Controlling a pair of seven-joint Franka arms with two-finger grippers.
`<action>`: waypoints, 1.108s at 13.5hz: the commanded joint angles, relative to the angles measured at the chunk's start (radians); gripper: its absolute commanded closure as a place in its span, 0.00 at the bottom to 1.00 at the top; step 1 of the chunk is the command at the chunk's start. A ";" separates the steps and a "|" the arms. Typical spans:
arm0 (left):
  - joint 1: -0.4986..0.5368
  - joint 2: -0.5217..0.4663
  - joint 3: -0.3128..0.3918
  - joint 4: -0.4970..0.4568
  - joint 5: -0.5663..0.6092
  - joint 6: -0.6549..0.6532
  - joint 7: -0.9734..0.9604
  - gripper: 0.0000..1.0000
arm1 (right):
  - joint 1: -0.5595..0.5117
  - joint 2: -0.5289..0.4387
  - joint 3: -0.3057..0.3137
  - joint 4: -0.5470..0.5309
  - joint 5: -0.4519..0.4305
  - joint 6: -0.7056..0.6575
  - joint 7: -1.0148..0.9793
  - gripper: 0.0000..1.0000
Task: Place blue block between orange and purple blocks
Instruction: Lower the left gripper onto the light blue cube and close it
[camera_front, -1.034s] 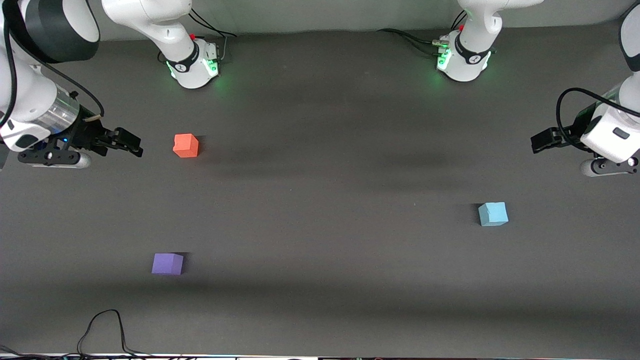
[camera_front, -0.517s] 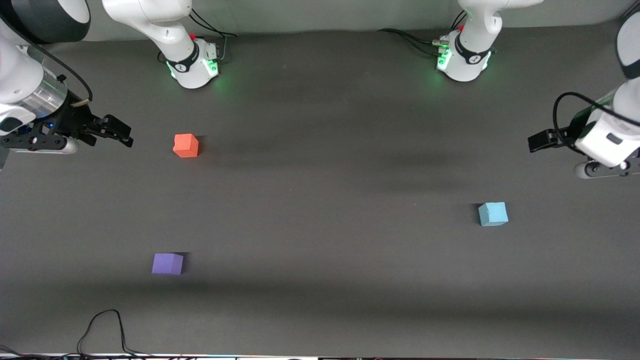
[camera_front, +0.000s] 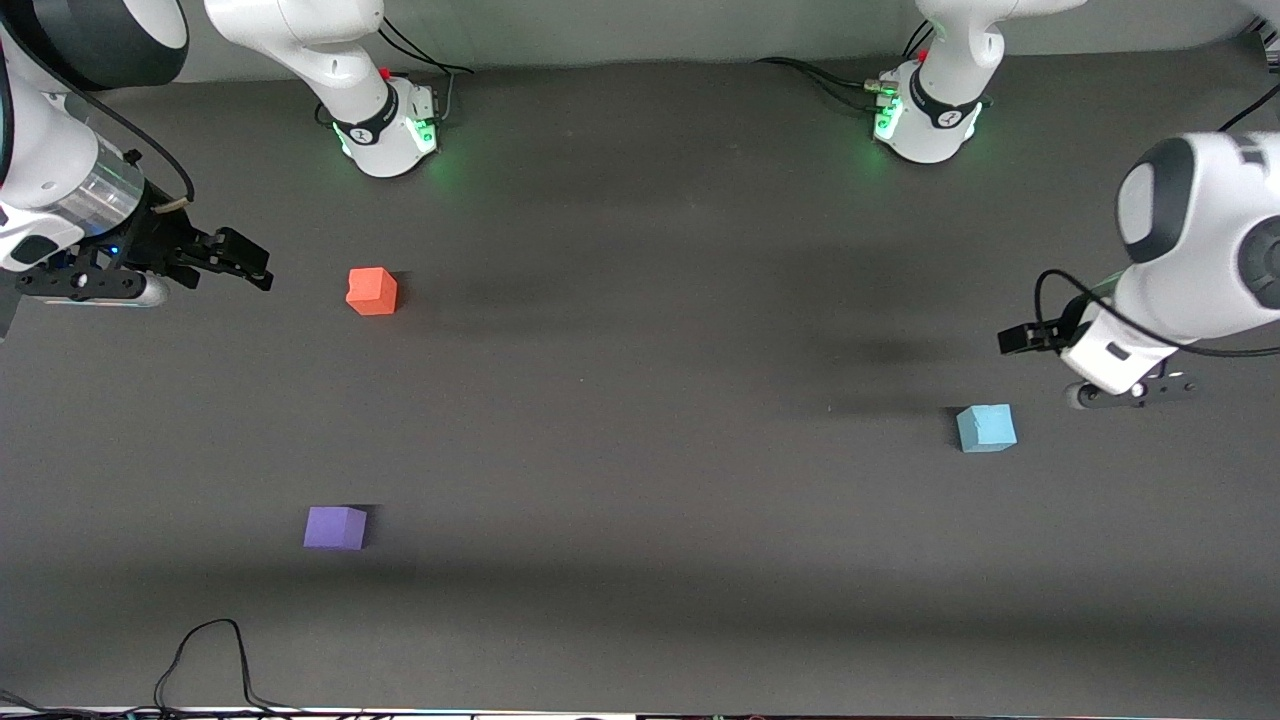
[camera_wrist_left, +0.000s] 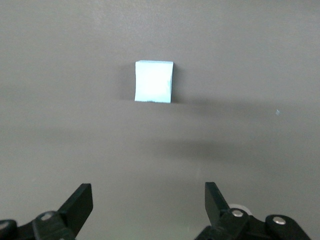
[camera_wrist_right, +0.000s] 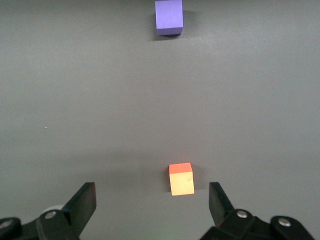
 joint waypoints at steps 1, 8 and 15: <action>0.006 0.102 0.004 -0.025 0.027 0.138 0.062 0.00 | -0.012 -0.003 0.006 -0.013 0.001 0.013 -0.017 0.00; 0.008 0.375 0.030 -0.010 0.027 0.476 0.121 0.00 | -0.013 0.000 0.006 -0.036 0.002 0.037 -0.017 0.00; 0.003 0.402 0.028 0.009 0.024 0.481 0.109 0.79 | -0.018 -0.002 0.003 -0.042 0.002 0.046 -0.020 0.00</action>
